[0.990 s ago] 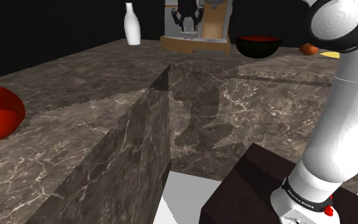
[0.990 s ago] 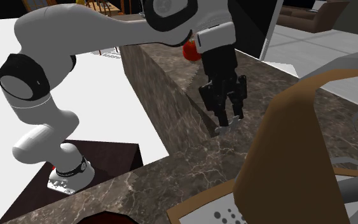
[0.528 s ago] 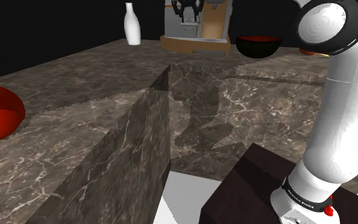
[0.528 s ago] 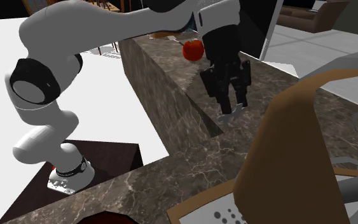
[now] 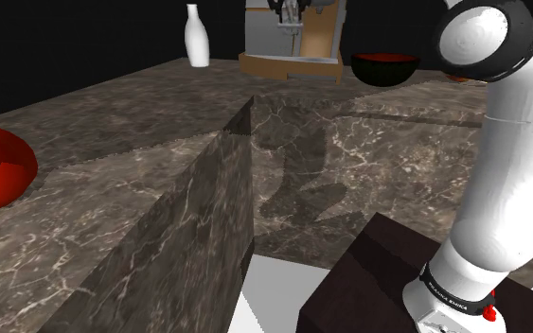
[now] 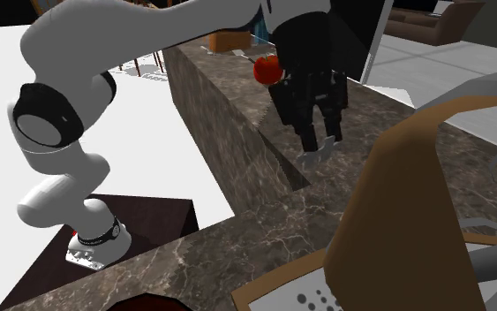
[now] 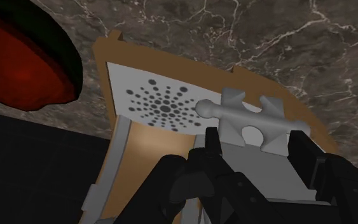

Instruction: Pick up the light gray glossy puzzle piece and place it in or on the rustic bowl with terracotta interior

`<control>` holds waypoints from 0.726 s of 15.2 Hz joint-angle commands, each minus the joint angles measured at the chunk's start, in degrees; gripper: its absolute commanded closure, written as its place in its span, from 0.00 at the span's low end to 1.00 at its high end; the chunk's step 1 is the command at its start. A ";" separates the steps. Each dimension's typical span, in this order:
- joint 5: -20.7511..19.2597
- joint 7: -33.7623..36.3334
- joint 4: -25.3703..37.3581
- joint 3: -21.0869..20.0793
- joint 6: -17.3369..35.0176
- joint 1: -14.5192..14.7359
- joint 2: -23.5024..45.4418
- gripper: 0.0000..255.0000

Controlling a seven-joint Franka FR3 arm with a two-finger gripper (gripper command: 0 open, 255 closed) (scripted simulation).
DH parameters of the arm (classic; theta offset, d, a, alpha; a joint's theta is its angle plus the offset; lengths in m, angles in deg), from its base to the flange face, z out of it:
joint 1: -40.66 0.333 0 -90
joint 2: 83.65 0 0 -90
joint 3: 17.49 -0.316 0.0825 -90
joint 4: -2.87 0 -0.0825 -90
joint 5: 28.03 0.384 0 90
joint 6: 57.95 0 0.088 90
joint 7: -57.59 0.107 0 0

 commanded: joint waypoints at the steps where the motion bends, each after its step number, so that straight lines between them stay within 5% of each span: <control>1: 2.07 -1.58 -5.25 0.55 2.50 -2.89 -3.96 1.00; 11: 10.66 -13.17 -21.19 7.07 11.89 -12.75 -16.58 1.00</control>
